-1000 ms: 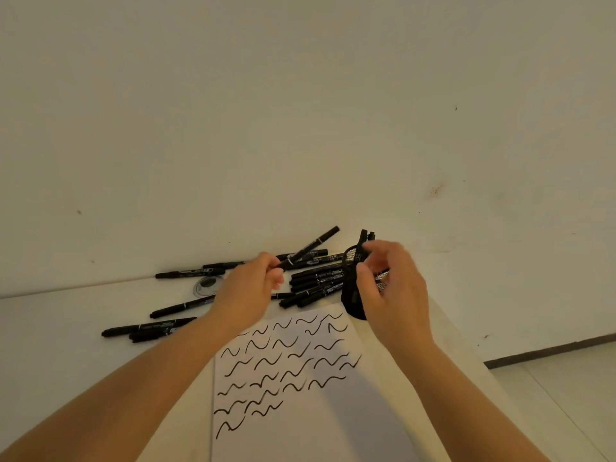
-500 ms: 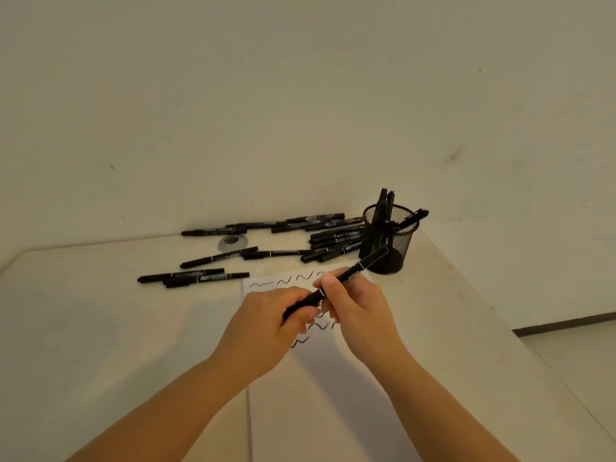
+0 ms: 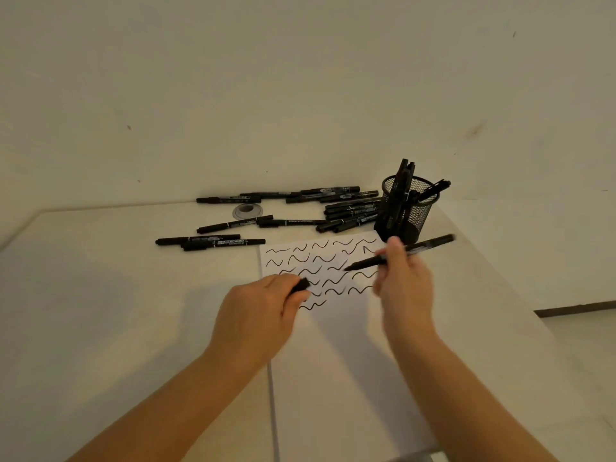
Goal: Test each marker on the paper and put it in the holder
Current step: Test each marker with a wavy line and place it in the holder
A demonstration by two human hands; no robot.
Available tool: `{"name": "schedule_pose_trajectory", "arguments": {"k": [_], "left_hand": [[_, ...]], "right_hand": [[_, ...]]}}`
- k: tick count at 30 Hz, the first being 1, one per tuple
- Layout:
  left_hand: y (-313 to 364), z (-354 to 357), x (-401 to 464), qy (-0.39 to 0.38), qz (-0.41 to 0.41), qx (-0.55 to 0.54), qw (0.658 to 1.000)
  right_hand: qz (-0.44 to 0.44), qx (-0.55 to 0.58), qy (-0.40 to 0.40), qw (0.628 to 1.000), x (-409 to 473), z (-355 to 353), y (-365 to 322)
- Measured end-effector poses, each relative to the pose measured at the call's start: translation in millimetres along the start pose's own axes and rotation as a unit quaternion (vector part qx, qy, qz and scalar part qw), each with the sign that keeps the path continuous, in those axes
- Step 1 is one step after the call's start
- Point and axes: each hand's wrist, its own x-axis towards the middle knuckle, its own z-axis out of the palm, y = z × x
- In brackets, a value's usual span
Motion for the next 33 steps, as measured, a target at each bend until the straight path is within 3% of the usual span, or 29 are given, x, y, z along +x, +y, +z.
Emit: {"name": "schedule_pose_trajectory", "arguments": {"k": [2,5,9,15,22,33], "left_hand": [[-16.1,-0.5,-1.8,-0.032,-0.079,-0.033,0.996],[-30.4,6.0,0.9,-0.083,-0.156,-0.132,0.975],[-32.4,18.4,9.1,-0.099,-0.133,-0.141,0.976],[-38.0,31.6,10.5,-0.138,-0.103,-0.13,0.976],[-41.7,30.1,6.2,-0.155,-0.118,-0.174,0.965],[-35.9,25.0,4.7,-0.11,-0.101,-0.192,0.97]], "right_hand": [[-0.041,-0.048,-0.002,0.998,11.0,-13.4,-2.4],[-0.087,-0.14,-0.086,0.983,14.1,-18.8,4.7],[-0.063,-0.133,-0.203,0.968,16.6,-21.6,11.4],[-0.083,-0.124,-0.177,0.973,19.1,-33.4,28.3],[-0.117,-0.178,-0.276,0.937,12.1,-31.3,31.4],[-0.187,-0.199,-0.092,0.958,21.0,-40.4,31.4]]}}
